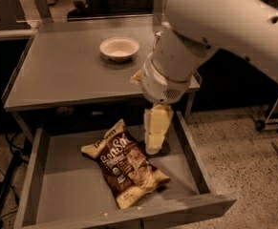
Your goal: Pick brown chip bag from top drawer and place on counter
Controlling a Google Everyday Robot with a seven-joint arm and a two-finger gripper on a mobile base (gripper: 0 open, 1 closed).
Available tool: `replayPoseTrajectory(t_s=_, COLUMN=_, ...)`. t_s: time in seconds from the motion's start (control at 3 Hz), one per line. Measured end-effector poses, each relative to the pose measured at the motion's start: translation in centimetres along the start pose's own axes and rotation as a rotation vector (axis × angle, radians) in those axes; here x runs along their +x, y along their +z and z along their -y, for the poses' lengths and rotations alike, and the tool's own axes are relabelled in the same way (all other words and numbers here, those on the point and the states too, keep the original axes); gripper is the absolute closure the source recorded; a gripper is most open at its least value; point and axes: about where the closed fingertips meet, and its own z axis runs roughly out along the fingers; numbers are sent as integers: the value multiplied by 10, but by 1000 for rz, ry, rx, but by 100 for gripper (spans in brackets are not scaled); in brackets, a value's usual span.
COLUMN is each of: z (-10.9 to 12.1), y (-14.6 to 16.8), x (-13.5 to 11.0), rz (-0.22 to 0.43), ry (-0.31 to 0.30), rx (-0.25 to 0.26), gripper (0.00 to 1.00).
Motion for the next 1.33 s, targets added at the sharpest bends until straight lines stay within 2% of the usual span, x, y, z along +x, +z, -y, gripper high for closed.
replayPoseTrajectory(t_s=0.33, z=-6, y=36, x=-15, rz=27, ry=-21, rx=-32, gripper=0)
replayPoseTrajectory(t_s=0.67, z=-2, y=67, x=-17, rz=43, ry=-60, rx=-39, gripper=0)
replayPoseTrajectory(t_s=1.0, z=0, y=94, x=-11, rz=48, ry=-108, rx=-49, gripper=0)
replayPoseTrajectory(t_s=1.33, z=0, y=118, x=0, rz=62, ry=-127, rx=-57, gripper=0)
